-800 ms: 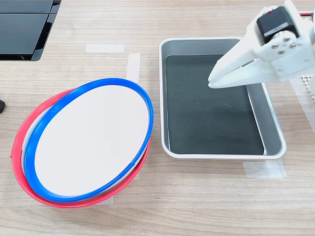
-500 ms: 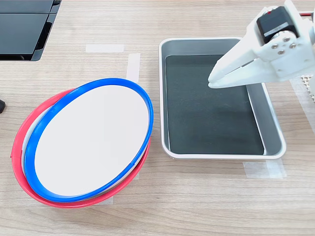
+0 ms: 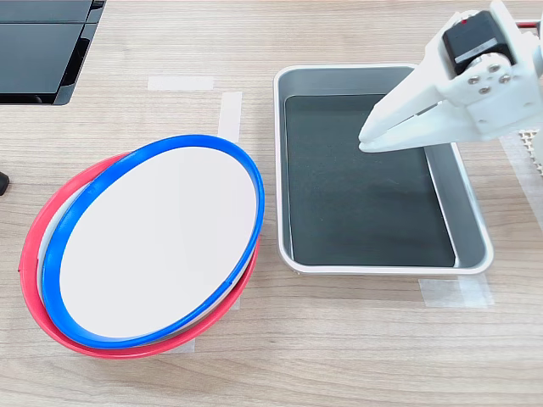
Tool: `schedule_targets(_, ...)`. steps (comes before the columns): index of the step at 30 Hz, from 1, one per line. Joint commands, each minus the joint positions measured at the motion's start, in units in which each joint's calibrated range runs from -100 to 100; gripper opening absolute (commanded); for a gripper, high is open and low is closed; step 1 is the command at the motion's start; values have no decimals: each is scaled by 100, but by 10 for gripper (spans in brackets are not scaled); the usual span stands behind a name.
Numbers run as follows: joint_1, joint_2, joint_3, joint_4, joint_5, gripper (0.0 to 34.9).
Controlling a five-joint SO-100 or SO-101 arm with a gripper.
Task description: Lift the stacked dish and set it down on the table.
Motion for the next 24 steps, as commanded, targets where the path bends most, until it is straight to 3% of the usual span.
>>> schedule_targets(1,8,-34,0,11,10,3)
schedule_targets(24,-161,77,0,-96,73,3)
